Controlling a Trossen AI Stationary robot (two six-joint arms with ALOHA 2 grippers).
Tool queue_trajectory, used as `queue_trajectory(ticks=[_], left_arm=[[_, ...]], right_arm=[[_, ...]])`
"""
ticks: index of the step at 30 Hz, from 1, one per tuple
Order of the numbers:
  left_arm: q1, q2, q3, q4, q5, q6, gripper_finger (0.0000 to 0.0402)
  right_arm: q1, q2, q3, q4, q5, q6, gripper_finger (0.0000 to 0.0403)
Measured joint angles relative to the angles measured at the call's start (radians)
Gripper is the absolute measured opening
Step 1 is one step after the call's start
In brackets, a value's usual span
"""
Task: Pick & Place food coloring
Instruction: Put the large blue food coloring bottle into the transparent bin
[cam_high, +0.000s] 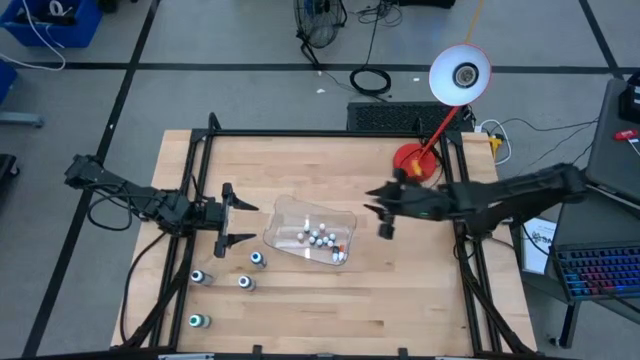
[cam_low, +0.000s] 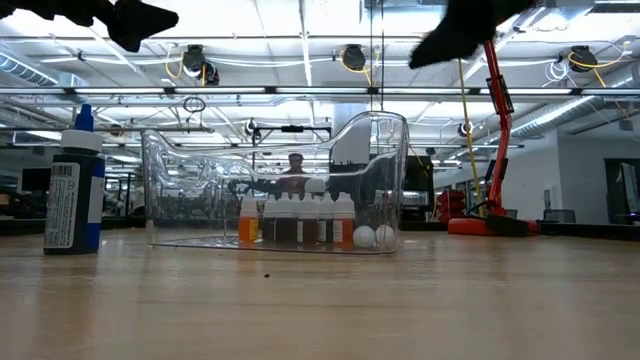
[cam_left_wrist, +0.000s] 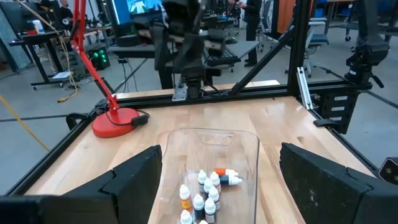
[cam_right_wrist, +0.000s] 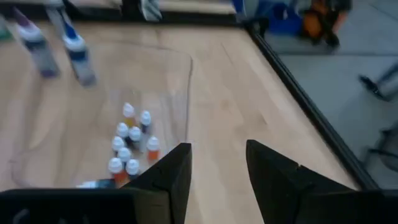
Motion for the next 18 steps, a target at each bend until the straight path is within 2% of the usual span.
queue_trajectory(ticks=[4, 7, 18], left_arm=[[0.0, 0.0, 0.0, 0.0, 0.0, 0.0, 0.0324], [0.0, 0.0, 0.0, 0.0, 0.0, 0.0, 0.0324], [0.0, 0.0, 0.0, 0.026, 0.0, 0.018, 0.0324]], right_arm=[[0.003, -0.234, -0.306, 0.27, -0.005, 0.011, 0.0135], [0.001, -0.375, -0.457, 0.374, 0.001, -0.006, 0.0131], [-0.002, -0.726, -0.711, 0.543, 0.002, -0.134, 0.013]])
